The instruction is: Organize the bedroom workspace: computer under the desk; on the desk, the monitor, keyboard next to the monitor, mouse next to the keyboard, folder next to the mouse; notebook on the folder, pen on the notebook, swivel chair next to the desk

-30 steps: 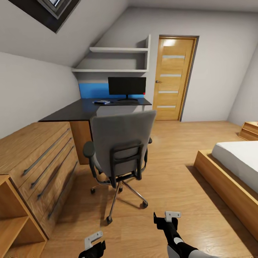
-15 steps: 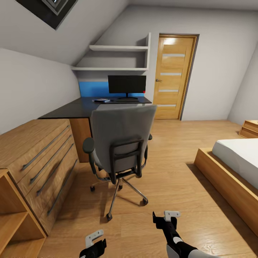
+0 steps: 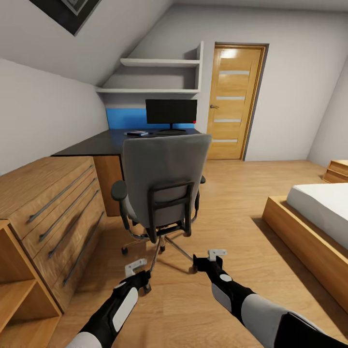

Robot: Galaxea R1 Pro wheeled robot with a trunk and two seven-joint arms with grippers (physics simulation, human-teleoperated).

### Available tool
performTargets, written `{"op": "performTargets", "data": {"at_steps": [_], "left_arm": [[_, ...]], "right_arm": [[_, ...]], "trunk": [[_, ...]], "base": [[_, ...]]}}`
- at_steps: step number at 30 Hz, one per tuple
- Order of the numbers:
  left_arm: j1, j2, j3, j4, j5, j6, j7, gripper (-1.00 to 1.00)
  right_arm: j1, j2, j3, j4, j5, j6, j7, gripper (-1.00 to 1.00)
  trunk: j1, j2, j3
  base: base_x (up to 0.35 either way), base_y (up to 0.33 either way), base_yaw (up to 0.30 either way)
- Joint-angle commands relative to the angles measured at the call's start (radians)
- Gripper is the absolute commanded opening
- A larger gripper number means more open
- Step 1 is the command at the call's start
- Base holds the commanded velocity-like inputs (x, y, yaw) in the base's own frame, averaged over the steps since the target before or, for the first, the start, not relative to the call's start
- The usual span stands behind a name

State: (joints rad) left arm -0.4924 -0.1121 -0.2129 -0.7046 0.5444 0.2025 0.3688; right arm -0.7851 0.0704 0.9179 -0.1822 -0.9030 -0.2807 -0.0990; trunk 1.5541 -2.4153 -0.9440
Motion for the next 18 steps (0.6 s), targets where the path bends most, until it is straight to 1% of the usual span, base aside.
{"op": "performTargets", "data": {"at_steps": [1, 3, 6, 12, 16, 18], "left_arm": [[-0.001, 0.002, -0.004, 0.001, 0.007, -0.002, 0.01, 1.0], [-0.002, 0.004, -0.004, 0.007, 0.007, -0.022, 0.012, 1.0], [-0.003, 0.007, -0.003, 0.011, 0.005, -0.058, 0.015, 1.0], [-0.003, 0.006, -0.006, 0.013, 0.005, -0.071, 0.016, 1.0], [-0.003, 0.005, -0.009, 0.014, 0.005, -0.073, 0.015, 1.0], [-0.003, 0.005, -0.012, 0.014, 0.005, -0.073, 0.015, 1.0]], "right_arm": [[-0.001, 0.0, 0.01, -0.001, -0.006, -0.004, -0.005, 1.0], [-0.002, 0.0, 0.013, -0.001, -0.005, -0.008, -0.005, 1.0], [-0.003, 0.0, 0.015, -0.001, -0.005, -0.037, -0.004, 1.0], [-0.003, -0.001, 0.014, -0.002, -0.005, -0.081, -0.004, 1.0], [-0.003, -0.001, 0.016, -0.016, -0.004, -0.094, -0.004, 1.0], [-0.003, -0.003, 0.015, -0.041, -0.003, -0.099, -0.004, 1.0]], "trunk": [[0.004, -0.008, -0.004], [0.011, -0.022, -0.01], [0.023, -0.043, -0.02], [0.046, -0.085, -0.039], [0.048, -0.086, -0.054], [0.049, -0.086, -0.062]], "base": [[0.0, 0.0, 0.0], [0.0, 0.0, 0.0], [0.0, 0.0, 0.0], [0.0, 0.0, 0.0], [0.0, 0.0, 0.0], [0.0, 0.0, 0.0]]}}
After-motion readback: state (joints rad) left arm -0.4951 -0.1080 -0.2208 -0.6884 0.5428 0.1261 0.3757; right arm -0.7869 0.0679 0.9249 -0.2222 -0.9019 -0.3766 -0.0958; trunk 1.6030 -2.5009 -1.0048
